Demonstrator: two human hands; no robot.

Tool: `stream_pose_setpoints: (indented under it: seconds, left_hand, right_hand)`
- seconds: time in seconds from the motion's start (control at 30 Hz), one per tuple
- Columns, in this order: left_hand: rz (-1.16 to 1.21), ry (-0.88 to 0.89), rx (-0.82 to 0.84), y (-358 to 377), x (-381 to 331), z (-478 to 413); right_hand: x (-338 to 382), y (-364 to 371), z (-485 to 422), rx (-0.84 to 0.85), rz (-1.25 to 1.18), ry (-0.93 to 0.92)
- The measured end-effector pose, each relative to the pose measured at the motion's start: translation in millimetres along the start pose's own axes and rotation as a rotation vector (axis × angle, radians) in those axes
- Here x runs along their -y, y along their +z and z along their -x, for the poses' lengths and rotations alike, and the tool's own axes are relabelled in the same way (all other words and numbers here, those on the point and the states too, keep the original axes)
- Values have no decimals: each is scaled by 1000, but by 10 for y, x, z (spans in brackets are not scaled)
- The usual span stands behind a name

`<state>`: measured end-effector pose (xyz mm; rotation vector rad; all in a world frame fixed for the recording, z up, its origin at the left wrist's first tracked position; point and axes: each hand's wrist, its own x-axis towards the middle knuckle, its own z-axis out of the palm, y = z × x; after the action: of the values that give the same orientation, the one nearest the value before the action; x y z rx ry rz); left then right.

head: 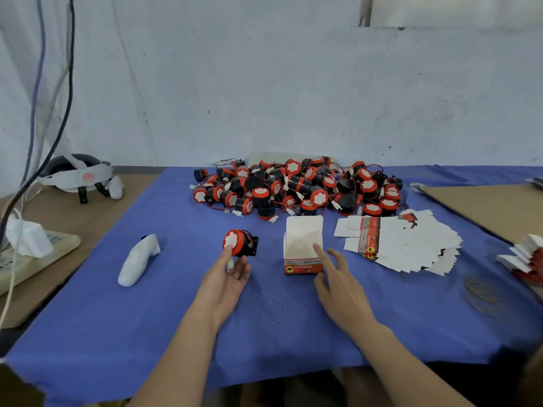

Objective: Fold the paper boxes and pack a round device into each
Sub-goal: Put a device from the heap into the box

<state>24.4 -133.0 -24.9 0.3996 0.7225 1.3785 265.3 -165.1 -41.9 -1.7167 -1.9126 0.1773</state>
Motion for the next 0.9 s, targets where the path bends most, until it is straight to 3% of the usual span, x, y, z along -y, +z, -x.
stream_pose_setpoints:
  seconds: [0.3, 0.53, 0.77, 0.9]
  left_hand:
    - [-3, 11, -16, 15, -5, 25]
    - [-24, 22, -2, 33, -5, 39]
    - [-68, 49, -9, 16, 11, 13]
    - [-130, 79, -4, 20, 27, -11]
  right_hand:
    - [38, -19, 42, -25, -30, -1]
    - [53, 51, -39, -149, -330, 42]
    - [81, 33, -369, 6, -679, 163]
    - [26, 97, -369, 62, -665, 155]
